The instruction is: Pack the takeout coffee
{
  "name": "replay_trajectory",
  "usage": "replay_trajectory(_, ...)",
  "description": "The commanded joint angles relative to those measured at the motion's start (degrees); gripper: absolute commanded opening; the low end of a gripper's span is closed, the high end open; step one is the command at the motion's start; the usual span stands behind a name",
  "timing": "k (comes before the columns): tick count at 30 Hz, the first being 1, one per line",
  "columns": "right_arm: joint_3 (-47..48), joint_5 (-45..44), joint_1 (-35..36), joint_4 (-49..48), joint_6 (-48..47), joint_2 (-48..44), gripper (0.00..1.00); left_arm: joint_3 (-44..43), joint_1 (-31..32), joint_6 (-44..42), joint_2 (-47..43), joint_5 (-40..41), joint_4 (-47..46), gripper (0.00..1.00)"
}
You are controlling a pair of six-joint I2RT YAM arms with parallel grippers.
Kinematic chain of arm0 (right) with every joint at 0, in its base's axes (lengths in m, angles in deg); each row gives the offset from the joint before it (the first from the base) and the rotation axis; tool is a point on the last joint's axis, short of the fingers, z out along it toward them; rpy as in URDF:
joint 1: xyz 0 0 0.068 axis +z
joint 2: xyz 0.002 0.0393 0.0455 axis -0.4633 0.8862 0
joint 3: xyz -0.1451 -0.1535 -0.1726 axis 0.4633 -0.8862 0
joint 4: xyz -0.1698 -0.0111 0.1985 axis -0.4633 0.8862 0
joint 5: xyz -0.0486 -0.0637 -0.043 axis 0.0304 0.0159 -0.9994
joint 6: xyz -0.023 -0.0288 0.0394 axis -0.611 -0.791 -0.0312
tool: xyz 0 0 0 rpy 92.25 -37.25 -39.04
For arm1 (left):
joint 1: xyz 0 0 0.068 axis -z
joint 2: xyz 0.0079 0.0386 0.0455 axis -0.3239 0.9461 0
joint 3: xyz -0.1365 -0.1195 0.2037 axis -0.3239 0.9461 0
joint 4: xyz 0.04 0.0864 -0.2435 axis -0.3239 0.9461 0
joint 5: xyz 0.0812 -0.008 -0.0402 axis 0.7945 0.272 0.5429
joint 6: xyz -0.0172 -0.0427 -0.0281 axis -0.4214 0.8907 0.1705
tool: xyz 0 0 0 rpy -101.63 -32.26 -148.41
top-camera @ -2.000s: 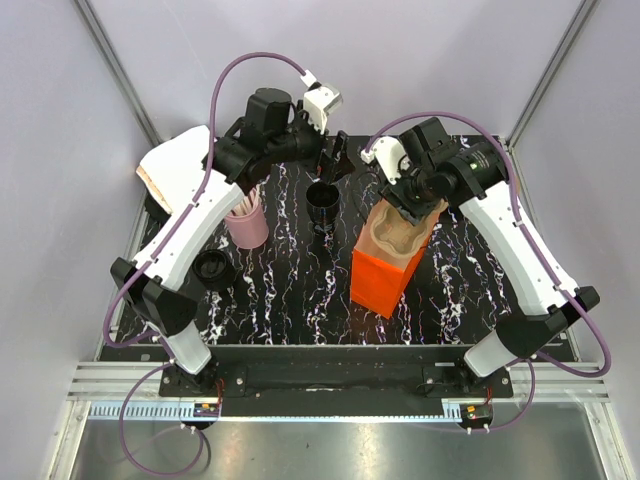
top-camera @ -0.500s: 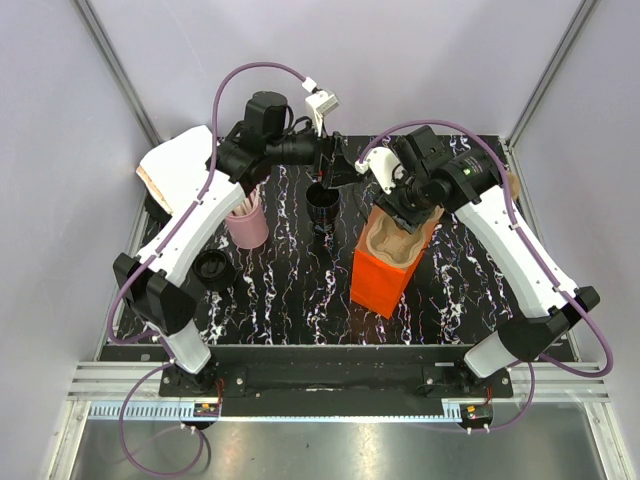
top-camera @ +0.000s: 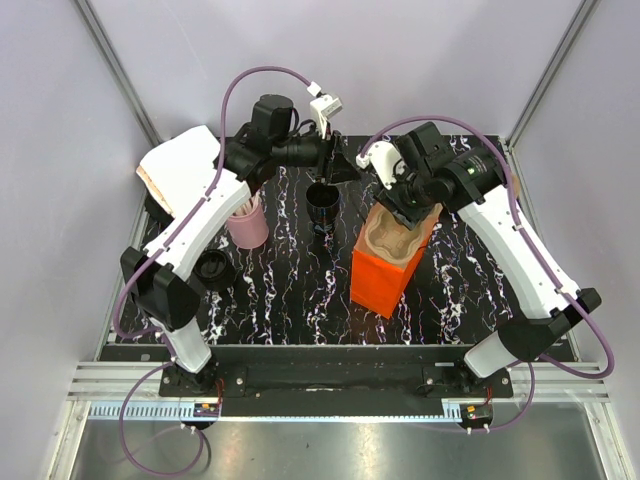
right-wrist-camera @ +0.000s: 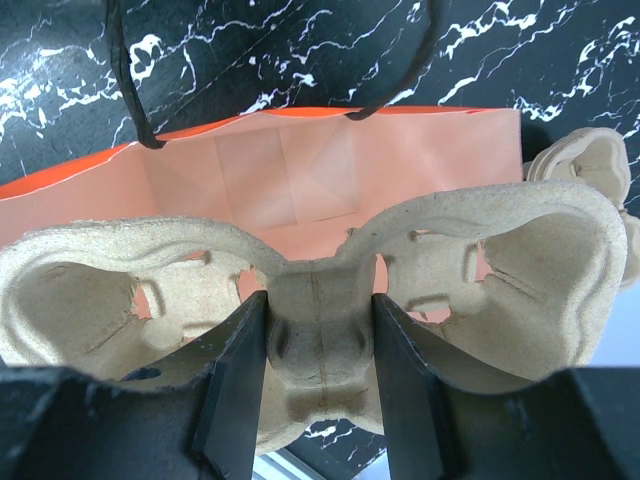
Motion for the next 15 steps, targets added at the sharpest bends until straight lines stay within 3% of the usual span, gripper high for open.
replay_trajectory(1, 2.3, -2.0, 0.5, -2.7, 0.8, -0.1, 0.49, 0.1, -0.2, 0.2, 0.0, -0.6, -3.1, 0.42)
replay_trajectory(2, 2.0, -2.7, 0.5, -3.0, 0.8, 0.0, 0.49, 0.1, -0.3, 0.2, 0.0, -0.6, -3.1, 0.37)
replay_trajectory(8, -0.5, -4.9, 0.5, -5.3, 0.7, 0.4, 0.49, 0.4, -0.3, 0.2, 0.0, -0.7, -3.2, 0.31)
replay_trajectory(15, -5.6, -6.4, 0.4, -8.3, -0.1, -1.5, 0.49, 0.7, -0.3, 0.4, -0.1, -0.5, -3.4, 0.29)
